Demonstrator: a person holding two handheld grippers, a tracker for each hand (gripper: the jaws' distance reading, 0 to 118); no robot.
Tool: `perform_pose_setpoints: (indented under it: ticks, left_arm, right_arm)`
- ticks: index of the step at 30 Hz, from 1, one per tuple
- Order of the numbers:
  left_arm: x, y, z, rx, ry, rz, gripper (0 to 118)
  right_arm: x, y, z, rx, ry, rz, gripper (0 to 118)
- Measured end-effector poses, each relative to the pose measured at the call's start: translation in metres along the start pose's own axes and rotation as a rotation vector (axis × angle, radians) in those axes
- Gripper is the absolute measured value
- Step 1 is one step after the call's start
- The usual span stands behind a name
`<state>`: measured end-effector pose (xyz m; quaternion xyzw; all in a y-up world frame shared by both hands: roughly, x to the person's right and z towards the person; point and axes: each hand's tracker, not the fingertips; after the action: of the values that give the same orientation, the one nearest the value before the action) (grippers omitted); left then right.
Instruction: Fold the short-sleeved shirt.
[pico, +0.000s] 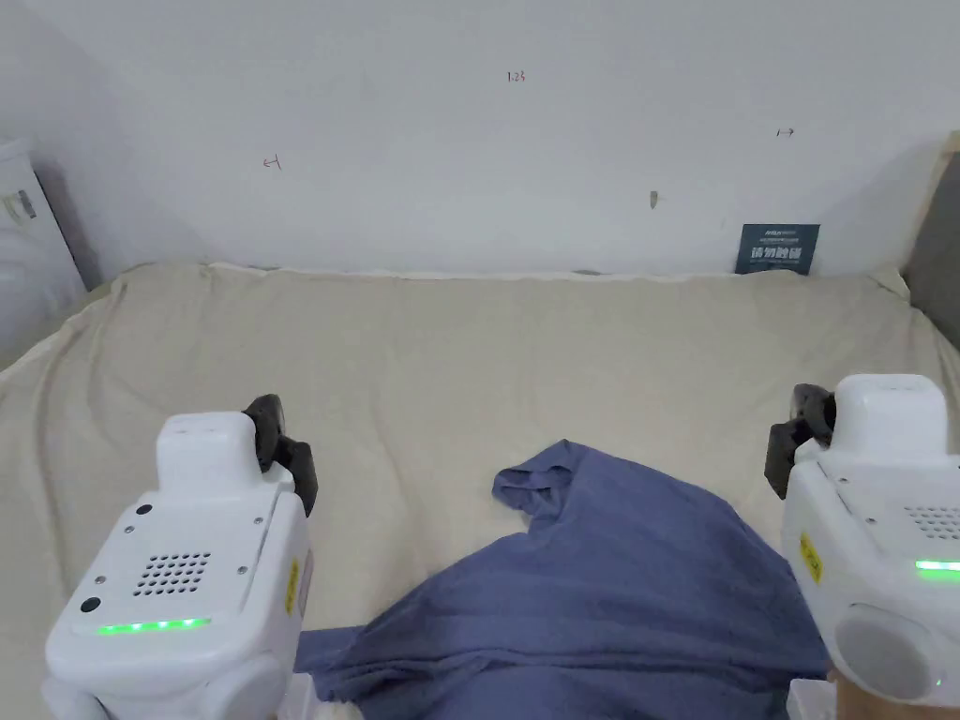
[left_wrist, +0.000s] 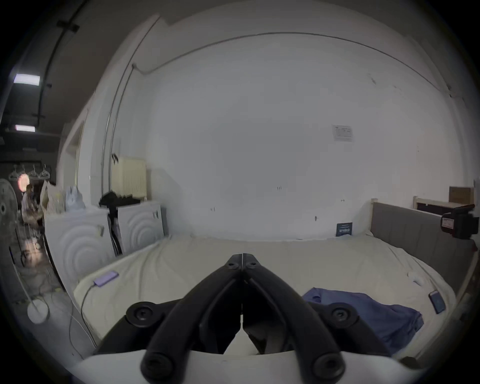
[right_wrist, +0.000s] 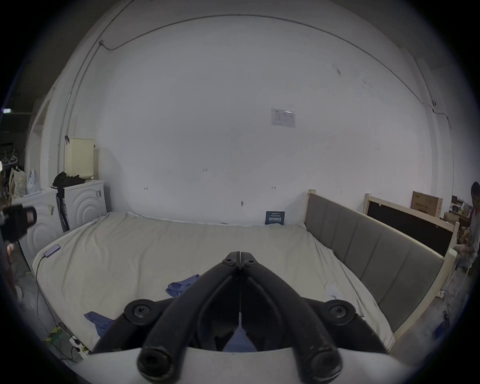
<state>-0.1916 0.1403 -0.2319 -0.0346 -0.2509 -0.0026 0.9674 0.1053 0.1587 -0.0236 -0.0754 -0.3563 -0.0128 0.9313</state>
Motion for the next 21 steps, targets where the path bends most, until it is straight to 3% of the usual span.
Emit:
perform_pose_setpoints:
  ticks: [3, 14, 15, 17, 18, 19, 21]
  left_arm:
    - [-0.002, -0.007, -0.001, 0.003, 0.044, -0.014, 0]
    - [0.014, -0.028, -0.031, -0.039, -0.050, -0.042, 4]
    - [0.010, -0.037, -0.038, -0.045, -0.086, -0.026, 18]
    - [0.001, -0.064, -0.067, -0.209, -0.095, -0.043, 104]
    - [-0.006, -0.080, -0.084, -0.312, -0.123, -0.030, 118]
    - [-0.016, -0.106, -0.087, -0.364, -0.175, 0.001, 117]
    - [-0.033, -0.142, -0.106, -0.428, -0.086, 0.001, 118]
  right_arm:
    - [0.000, 0.002, 0.001, 0.002, 0.013, -0.002, 0]
    - [0.009, -0.003, -0.005, -0.034, 0.027, -0.013, 0]
    - [0.010, -0.005, -0.005, -0.041, 0.033, -0.018, 0]
    - [0.012, -0.010, -0.005, -0.052, 0.050, -0.024, 0]
    - [0.013, -0.012, -0.005, -0.056, 0.055, -0.022, 0]
    - [0.014, -0.015, -0.006, -0.063, 0.059, -0.020, 0]
    - [0.016, -0.018, -0.007, -0.073, 0.068, -0.019, 0]
